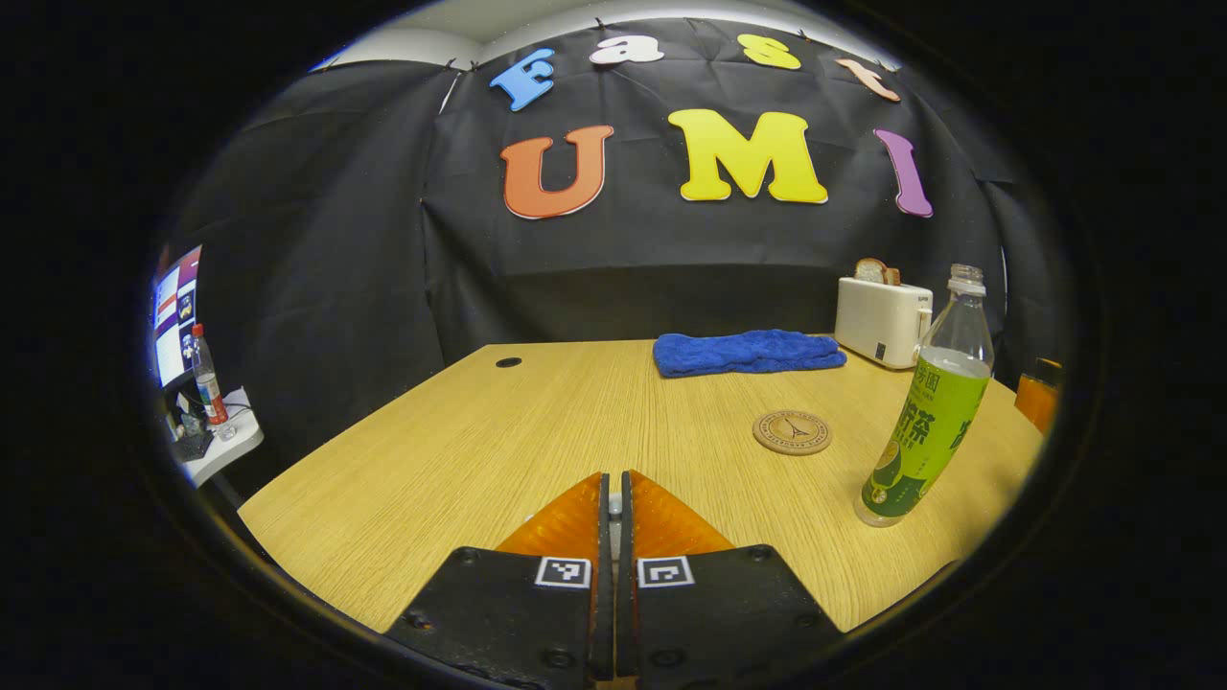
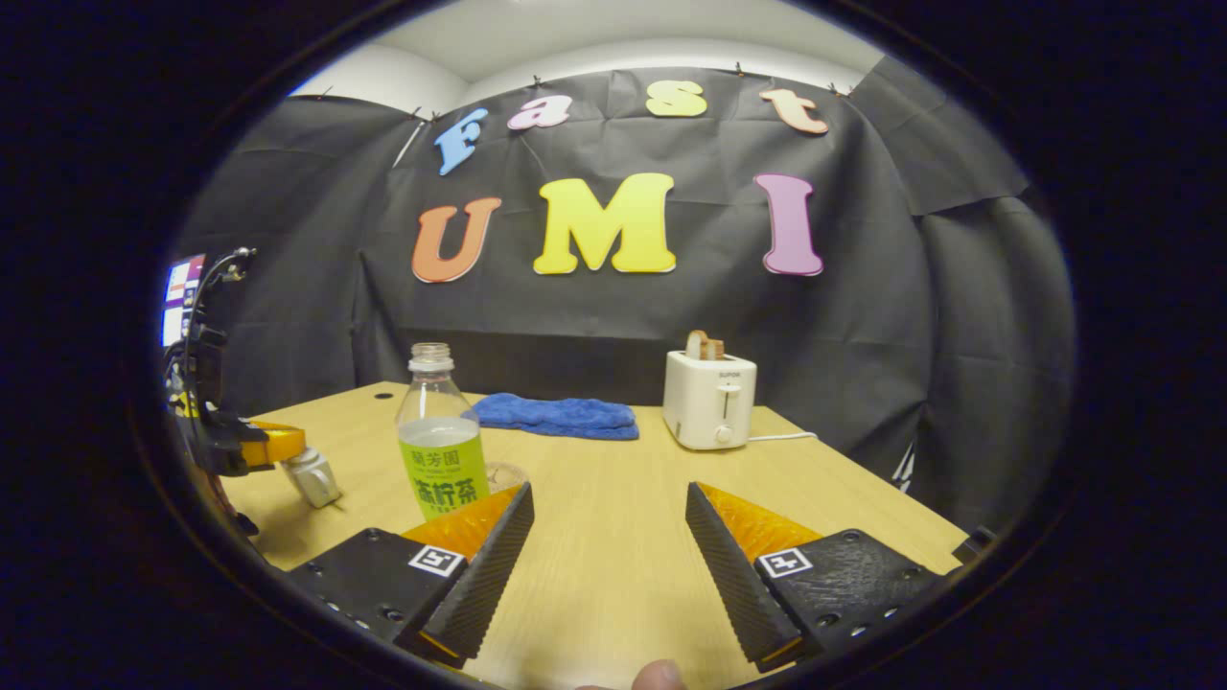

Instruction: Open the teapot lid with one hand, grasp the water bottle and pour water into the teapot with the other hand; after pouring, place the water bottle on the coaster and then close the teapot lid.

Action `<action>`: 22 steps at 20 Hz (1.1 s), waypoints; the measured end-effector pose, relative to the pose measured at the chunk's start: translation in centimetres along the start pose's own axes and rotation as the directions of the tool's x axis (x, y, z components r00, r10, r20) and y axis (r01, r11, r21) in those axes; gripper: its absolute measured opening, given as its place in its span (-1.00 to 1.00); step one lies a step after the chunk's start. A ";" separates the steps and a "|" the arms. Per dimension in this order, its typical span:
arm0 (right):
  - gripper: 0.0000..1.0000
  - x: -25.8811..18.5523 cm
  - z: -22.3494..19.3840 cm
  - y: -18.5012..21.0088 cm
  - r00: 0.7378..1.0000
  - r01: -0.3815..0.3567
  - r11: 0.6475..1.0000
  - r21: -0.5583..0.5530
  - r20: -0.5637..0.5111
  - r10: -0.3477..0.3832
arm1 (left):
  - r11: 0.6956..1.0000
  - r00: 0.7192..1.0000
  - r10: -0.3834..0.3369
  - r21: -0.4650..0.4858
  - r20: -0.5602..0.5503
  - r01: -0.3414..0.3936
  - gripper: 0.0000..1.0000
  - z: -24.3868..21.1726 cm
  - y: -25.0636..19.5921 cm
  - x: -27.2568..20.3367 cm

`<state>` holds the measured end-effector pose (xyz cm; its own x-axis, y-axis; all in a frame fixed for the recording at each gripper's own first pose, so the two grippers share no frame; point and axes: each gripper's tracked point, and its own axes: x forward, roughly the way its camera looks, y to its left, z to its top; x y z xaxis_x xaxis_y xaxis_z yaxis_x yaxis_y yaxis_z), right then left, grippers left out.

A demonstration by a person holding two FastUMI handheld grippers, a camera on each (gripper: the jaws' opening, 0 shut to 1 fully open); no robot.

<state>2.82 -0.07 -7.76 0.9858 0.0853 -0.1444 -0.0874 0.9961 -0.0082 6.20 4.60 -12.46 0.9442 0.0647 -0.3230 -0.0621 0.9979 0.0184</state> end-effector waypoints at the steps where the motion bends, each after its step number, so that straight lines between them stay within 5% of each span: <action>1: 0.91 0.0 0.1 0.6 1.000 -0.024 1.000 -0.004 0.004 0.024 | 1.000 1.000 -0.001 -0.003 0.004 0.001 -0.94 0.1 0.1 -0.1; 8: 0.91 0.0 -0.2 6.4 0.977 -0.214 0.977 0.008 -0.005 0.214 | 0.999 0.997 -0.012 -0.032 0.081 0.014 -0.94 2.8 0.6 -1.8; 22: 0.83 5.6 -1.1 12.2 0.971 -0.232 0.970 0.074 -0.040 0.236 | 0.995 0.986 0.001 -0.098 0.166 0.016 -0.94 5.4 2.9 -6.6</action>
<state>7.16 12.52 -9.75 0.9310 0.3166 -0.1817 -0.3031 0.9478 0.0988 1.54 7.11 -5.21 0.9847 0.0652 -0.1613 -0.0788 0.9937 -0.0793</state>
